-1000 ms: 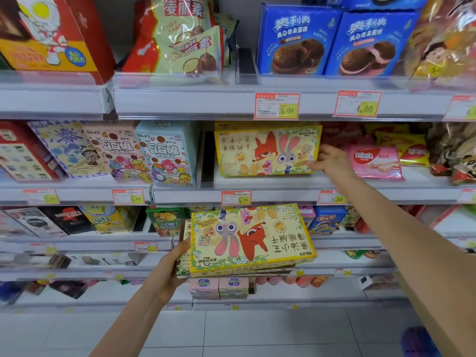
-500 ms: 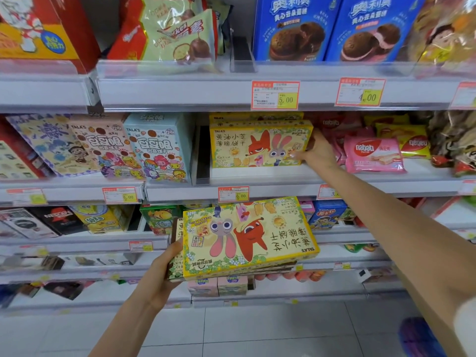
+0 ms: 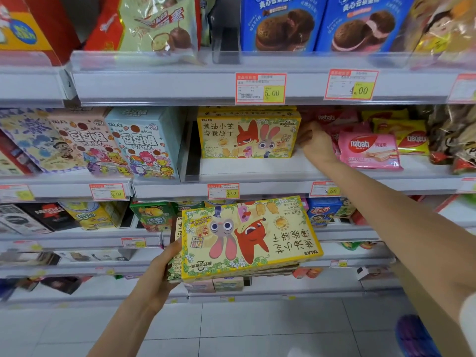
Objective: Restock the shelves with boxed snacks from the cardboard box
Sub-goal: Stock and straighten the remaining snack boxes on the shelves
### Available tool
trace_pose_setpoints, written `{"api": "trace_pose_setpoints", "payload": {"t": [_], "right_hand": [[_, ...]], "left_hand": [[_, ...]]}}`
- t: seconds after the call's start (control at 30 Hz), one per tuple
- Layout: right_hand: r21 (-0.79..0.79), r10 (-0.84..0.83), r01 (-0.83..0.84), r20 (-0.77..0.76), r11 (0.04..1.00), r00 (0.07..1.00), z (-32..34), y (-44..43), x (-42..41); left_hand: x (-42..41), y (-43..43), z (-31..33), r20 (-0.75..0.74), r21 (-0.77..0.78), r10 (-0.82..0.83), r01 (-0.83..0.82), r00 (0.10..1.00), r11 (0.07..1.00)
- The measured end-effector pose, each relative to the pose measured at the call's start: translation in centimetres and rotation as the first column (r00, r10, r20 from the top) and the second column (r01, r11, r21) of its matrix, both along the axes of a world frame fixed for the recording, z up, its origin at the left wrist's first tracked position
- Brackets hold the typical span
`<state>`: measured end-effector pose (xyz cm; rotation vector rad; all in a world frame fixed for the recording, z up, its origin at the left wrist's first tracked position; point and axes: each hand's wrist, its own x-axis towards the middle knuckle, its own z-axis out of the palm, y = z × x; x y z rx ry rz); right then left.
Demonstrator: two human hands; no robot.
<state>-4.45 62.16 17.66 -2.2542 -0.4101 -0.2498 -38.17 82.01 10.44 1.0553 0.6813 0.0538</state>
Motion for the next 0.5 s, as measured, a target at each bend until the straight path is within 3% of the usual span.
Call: {"api": "trace_pose_setpoints", "payload": {"t": [0.37, 0.5], "right_hand": [[-0.31, 0.259, -0.234, 0.042, 0.922, 0.965, 3.7, -1.1, 6.8], [-0.516, 0.328, -0.357, -0.15, 0.779, 0.933, 3.9, -0.7, 9.4]], "left_hand": [[1.4, -3.6, 1.0, 0.017, 0.016, 0.066, -0.066, 0.998, 0.998], [0.7, -3.6, -2.4, -0.03, 0.055, 0.137, -0.135, 0.99, 0.989]]}}
